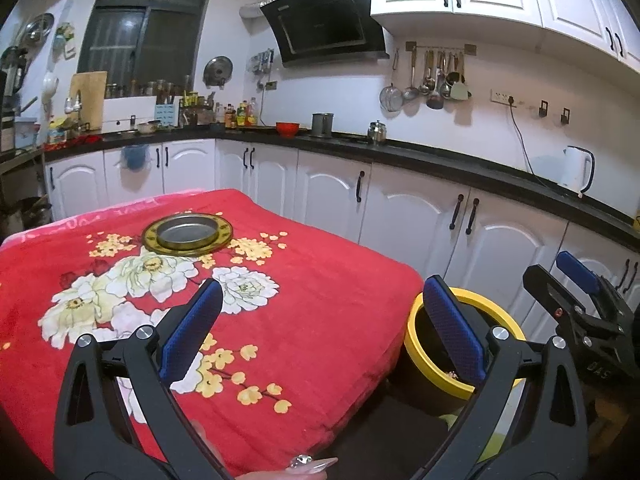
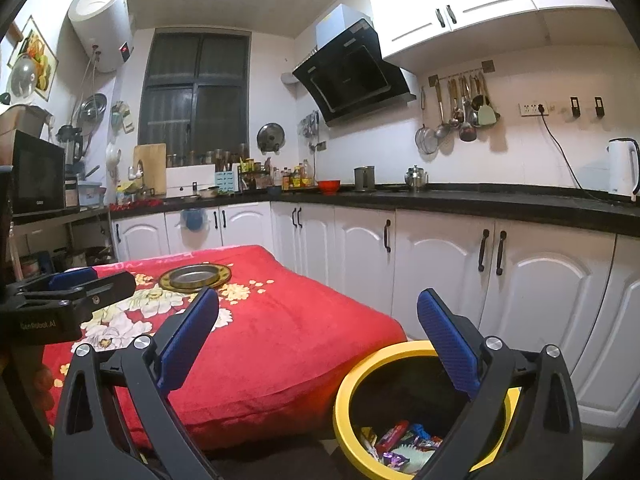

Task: Collect trash

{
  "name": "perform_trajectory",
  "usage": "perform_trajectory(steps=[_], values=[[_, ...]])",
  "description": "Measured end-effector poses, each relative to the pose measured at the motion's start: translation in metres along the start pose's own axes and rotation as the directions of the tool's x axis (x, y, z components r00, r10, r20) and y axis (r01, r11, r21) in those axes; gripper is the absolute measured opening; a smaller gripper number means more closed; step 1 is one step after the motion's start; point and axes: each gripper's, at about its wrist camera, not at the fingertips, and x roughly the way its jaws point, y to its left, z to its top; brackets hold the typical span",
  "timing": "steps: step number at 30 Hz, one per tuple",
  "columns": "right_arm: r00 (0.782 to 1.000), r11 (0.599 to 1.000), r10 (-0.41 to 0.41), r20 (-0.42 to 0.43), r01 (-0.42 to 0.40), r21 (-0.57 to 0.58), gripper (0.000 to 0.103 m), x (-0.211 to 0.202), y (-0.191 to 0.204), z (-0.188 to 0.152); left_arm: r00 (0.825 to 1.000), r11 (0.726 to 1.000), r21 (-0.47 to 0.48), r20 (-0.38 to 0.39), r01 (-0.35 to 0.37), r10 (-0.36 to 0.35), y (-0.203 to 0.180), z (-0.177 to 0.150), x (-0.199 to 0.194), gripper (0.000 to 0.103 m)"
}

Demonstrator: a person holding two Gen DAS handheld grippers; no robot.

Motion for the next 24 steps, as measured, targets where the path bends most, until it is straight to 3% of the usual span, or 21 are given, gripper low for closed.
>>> perform_trajectory(steps=[24], values=[[1.0, 1.0, -0.005, -0.016, 0.005, 0.015, 0.097, 0.005, 0.0009, -0.0066, 1.0, 1.0, -0.024, -0.011, -0.002, 0.002, 0.0051, -0.0006, 0.0027, 0.092]])
